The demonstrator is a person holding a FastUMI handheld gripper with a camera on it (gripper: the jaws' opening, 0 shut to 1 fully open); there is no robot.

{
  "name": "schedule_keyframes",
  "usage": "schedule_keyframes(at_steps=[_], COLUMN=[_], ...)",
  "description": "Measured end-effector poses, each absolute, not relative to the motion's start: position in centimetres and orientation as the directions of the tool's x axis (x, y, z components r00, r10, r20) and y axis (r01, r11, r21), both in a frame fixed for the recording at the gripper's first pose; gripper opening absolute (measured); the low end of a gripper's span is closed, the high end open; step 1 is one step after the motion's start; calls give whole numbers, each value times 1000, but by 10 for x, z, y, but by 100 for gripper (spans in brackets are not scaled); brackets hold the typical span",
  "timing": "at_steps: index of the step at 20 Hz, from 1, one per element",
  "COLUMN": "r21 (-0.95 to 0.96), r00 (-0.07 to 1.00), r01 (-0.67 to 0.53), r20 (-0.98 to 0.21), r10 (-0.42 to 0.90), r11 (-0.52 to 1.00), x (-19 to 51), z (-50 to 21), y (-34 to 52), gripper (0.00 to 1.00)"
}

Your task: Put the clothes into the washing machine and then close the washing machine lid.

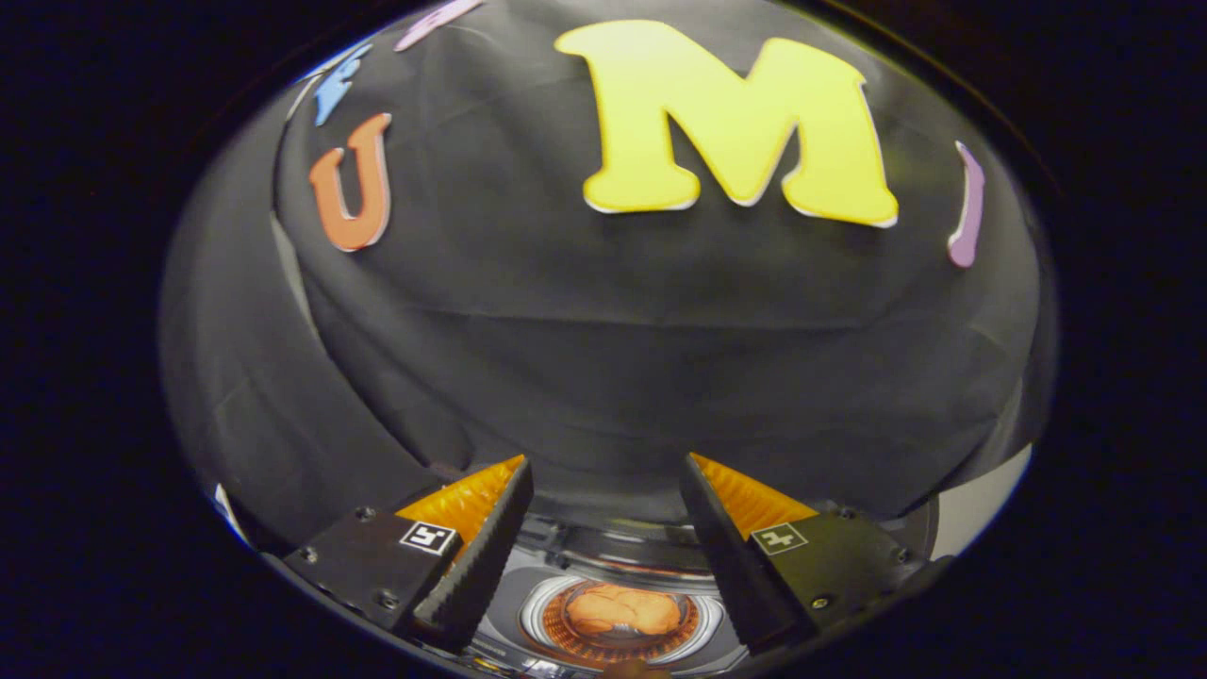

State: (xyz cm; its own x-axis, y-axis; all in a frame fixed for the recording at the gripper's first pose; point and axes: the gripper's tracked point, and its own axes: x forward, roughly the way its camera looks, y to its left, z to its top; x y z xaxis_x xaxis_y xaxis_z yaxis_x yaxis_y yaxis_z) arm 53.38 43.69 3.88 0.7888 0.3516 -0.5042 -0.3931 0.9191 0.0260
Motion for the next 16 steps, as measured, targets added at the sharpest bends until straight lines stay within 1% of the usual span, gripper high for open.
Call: schedule_keyframes(at_steps=[3, 6, 7, 9, 16], r21=[67, 47, 18, 22, 12], r00=[800, 804, 812, 840, 850], r01=[-299, -236, -247, -258, -285], r20=[-527, -551, -541, -489, -459], r10=[288, 222, 217, 235, 258], r11=[952, 971, 969, 966, 959], x=[557, 560, 565, 574, 574], z=[20, 3, 2, 4, 3], y=[421, 413, 413, 410, 413], gripper=[98, 98, 98, 99, 99])
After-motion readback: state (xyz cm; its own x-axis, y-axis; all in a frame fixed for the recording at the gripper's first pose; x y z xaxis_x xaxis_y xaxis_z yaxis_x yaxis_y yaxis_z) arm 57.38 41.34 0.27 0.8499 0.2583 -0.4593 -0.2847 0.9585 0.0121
